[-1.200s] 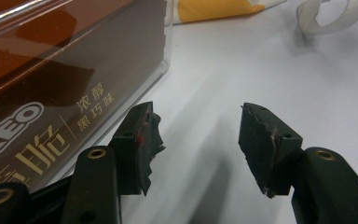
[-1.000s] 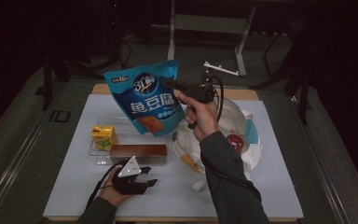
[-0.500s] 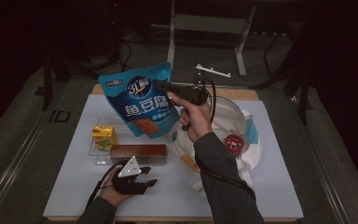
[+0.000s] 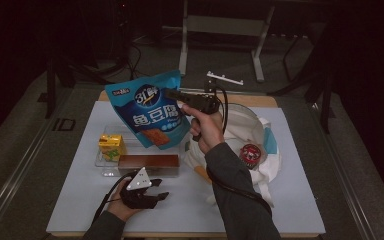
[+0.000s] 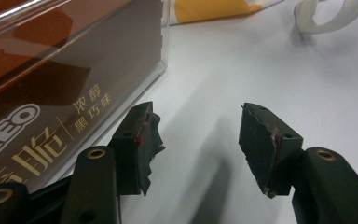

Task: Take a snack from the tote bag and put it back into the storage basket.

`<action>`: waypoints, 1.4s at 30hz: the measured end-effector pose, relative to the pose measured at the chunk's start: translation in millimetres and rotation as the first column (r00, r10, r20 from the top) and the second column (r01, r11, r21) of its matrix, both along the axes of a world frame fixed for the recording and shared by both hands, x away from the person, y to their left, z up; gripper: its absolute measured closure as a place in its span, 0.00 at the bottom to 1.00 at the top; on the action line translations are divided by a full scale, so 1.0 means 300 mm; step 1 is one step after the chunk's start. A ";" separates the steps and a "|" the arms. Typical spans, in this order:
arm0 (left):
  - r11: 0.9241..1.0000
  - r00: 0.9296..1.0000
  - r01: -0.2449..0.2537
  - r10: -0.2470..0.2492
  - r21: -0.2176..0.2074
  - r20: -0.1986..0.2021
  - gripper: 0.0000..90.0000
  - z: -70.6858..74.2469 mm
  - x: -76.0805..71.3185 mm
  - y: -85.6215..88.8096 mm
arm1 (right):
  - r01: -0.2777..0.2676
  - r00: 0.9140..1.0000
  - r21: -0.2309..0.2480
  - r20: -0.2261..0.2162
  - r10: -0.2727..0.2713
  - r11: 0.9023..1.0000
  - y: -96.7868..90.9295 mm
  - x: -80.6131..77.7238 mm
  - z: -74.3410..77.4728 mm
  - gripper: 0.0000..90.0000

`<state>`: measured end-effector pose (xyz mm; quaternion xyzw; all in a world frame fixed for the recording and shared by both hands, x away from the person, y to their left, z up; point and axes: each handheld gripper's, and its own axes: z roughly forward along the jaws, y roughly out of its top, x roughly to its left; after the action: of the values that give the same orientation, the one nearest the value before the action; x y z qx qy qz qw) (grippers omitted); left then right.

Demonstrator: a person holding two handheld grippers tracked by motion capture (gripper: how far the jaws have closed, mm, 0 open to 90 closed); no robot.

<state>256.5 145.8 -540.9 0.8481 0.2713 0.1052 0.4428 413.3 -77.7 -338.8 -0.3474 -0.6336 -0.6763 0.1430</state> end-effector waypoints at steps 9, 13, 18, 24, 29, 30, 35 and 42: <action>1.000 1.000 0.002 -0.002 0.000 0.001 0.51 0.000 0.000 0.000 | -0.001 1.000 -0.009 -0.005 0.001 1.000 0.021 0.008 -0.027 1.00; 1.000 1.000 0.003 -0.003 0.001 0.001 0.51 0.000 -0.001 -0.001 | 0.000 1.000 -0.006 -0.010 0.000 1.000 0.028 0.009 -0.035 1.00; 1.000 1.000 0.002 -0.002 0.005 0.005 0.51 0.000 -0.002 -0.002 | 0.001 1.000 -0.009 -0.017 -0.001 1.000 0.037 0.011 -0.047 1.00; 1.000 1.000 0.002 -0.002 0.005 0.006 0.51 0.000 -0.002 -0.002 | 0.002 1.000 0.006 -0.026 -0.002 1.000 0.044 0.015 -0.060 1.00; 1.000 1.000 0.001 -0.001 0.007 0.009 0.51 0.000 -0.004 -0.002 | -0.004 1.000 0.004 -0.027 0.004 1.000 0.064 0.021 -0.074 1.00; 1.000 1.000 -0.001 0.001 0.006 0.010 0.51 0.000 -0.004 -0.002 | -0.005 1.000 0.003 -0.029 0.006 1.000 0.067 0.022 -0.076 1.00; 1.000 1.000 -0.001 0.001 0.005 0.011 0.51 0.000 -0.005 -0.003 | -0.010 0.999 0.002 -0.031 0.010 1.000 0.089 0.027 -0.083 1.00; 1.000 1.000 -0.001 0.001 0.008 0.014 0.51 0.000 -0.007 -0.004 | -0.010 0.999 0.002 -0.038 0.010 1.000 0.113 0.034 -0.099 1.00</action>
<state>254.5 144.7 -540.8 0.8489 0.2680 0.1125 0.4414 423.4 -43.9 -368.4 -0.3568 -0.6321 -0.6693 0.1588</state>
